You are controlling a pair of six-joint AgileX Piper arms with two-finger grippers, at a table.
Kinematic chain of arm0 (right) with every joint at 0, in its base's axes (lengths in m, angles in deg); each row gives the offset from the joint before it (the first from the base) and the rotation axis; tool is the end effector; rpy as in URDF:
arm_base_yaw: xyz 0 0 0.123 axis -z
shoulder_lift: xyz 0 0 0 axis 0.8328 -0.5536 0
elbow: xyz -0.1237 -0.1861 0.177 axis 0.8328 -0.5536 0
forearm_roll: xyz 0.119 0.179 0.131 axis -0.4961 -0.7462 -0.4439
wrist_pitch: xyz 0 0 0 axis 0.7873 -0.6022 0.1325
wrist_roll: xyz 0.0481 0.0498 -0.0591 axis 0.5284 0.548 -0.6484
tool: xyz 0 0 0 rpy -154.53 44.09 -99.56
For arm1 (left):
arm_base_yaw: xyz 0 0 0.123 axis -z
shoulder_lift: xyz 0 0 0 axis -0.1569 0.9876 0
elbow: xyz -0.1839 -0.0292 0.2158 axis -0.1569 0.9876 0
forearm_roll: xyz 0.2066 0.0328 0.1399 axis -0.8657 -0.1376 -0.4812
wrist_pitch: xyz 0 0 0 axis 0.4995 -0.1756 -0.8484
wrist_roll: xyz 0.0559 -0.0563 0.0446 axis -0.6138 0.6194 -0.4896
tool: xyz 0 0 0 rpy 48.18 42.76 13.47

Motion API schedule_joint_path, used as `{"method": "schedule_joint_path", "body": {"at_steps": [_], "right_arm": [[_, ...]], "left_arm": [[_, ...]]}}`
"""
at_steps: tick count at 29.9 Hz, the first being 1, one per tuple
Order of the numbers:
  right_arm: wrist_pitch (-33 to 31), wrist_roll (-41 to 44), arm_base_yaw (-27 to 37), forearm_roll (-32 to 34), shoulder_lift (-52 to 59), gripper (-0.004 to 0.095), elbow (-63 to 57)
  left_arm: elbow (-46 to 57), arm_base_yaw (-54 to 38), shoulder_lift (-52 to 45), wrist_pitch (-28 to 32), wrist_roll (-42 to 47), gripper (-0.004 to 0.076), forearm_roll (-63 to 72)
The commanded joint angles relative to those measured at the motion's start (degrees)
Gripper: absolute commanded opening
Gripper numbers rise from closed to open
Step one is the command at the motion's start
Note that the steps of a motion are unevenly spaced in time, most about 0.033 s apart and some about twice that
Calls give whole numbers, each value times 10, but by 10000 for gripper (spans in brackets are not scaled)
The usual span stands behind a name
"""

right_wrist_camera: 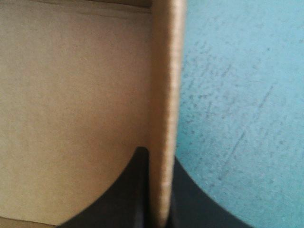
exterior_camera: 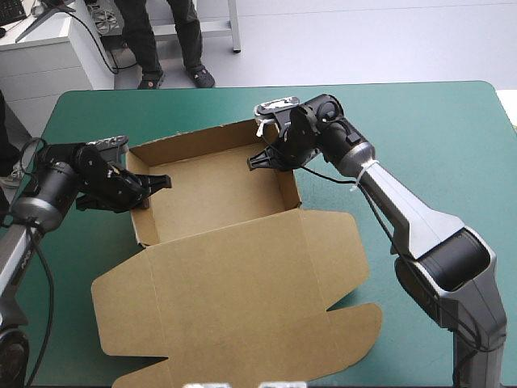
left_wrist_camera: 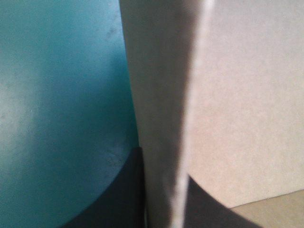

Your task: Fold the box

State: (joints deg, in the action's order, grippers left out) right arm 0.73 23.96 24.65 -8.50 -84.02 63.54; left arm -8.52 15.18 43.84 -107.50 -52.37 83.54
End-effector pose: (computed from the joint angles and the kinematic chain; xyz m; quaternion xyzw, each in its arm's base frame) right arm 0.3778 0.2336 0.3316 -0.1821 0.9506 0.0896 0.2350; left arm 0.2993 -0.0435 0.3178 -0.0729 0.9751 -0.0980 0.1853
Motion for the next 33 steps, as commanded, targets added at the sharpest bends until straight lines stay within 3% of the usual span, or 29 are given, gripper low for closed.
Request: {"method": "schedule_joint_path", "body": {"at_steps": [1, 13, 23, 33], "right_arm": [[-49, 16, 11, 80, 35, 0, 16], [-49, 19, 77, 55, 43, 0, -64], [-38, 6, 92, 55, 41, 0, -102], [-36, 16, 99, 57, 40, 0, -102]], "left_arm": [[-82, 14, 15, 12, -3, -9, 18], [-286, 88, 208, -74, -4, -8, -11], [-298, 124, 288, -101, -22, -8, -13], [-298, 127, 293, -106, -55, -8, -3]]}}
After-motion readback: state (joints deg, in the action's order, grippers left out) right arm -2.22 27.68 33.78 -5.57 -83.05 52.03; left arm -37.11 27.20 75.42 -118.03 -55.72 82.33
